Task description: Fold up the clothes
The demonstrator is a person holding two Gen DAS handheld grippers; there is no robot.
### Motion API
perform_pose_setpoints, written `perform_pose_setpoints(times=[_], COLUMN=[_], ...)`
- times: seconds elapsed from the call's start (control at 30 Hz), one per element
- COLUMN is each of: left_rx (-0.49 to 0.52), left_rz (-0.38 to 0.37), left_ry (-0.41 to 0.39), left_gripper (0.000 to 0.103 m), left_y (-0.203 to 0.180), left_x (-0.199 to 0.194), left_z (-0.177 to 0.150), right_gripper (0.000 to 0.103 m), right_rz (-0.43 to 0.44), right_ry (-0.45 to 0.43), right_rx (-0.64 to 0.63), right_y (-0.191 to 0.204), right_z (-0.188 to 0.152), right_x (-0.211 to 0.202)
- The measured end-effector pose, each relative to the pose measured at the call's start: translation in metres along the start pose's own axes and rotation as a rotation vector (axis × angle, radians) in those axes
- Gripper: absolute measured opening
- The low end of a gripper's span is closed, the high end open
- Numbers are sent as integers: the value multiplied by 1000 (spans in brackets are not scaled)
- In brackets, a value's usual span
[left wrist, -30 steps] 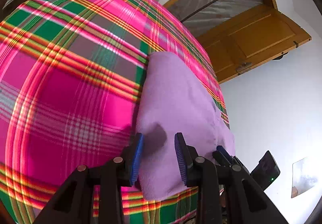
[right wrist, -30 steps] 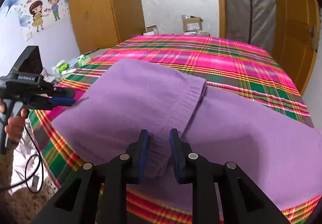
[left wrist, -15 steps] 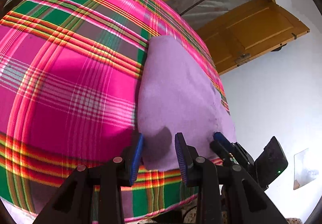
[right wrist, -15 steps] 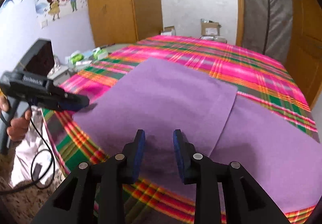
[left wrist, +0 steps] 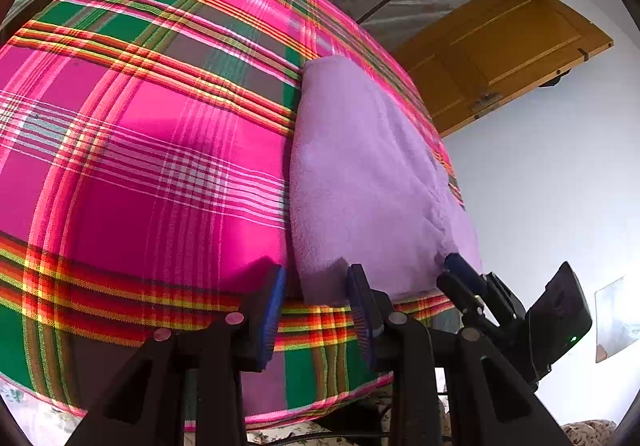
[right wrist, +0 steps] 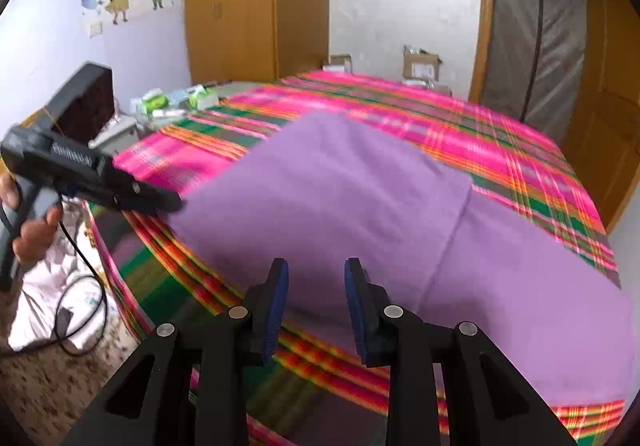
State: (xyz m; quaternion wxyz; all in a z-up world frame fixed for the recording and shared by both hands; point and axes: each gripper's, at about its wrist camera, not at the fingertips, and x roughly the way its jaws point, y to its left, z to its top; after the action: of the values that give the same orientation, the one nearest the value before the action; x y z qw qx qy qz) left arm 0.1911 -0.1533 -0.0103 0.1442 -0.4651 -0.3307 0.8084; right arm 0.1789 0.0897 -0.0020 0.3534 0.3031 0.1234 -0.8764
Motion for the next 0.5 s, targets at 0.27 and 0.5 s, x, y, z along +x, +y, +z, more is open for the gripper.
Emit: perform_pose_setpoints(times=[0.27, 0.5], left_rx=[-69, -86], left_rz=[-34, -76], left_ry=[-21, 30], left_gripper=[32, 32], left_y=[14, 18], left_x=[-7, 3], left_z=[2, 10], right_gripper=[37, 38], right_rz=[118, 165], right_ry=[-11, 24], right_rx=[-117, -182], right_y=[43, 65], right_z=[18, 22], right_x=[20, 41])
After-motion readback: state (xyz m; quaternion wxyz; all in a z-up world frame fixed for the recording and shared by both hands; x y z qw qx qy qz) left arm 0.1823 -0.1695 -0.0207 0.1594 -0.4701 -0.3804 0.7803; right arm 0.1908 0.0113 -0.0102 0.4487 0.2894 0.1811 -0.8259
